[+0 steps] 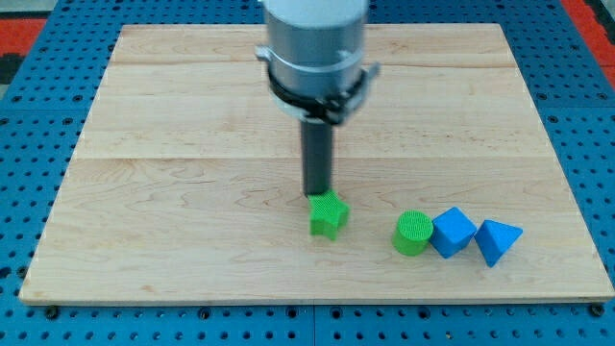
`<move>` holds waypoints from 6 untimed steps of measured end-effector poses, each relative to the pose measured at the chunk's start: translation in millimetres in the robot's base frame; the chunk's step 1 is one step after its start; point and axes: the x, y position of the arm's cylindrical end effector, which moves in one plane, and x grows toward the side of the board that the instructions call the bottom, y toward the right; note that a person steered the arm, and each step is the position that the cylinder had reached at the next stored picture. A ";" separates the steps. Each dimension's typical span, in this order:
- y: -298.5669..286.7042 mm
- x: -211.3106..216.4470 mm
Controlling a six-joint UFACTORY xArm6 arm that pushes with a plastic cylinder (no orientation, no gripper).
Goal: Adjust the green circle blue cube and blue triangle
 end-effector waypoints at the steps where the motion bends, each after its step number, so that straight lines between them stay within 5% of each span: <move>1: 9.9 16.8; 2: 33.2 -32.2; 3: 96.1 -23.0; 4: 93.9 20.6; 6: 108.0 11.5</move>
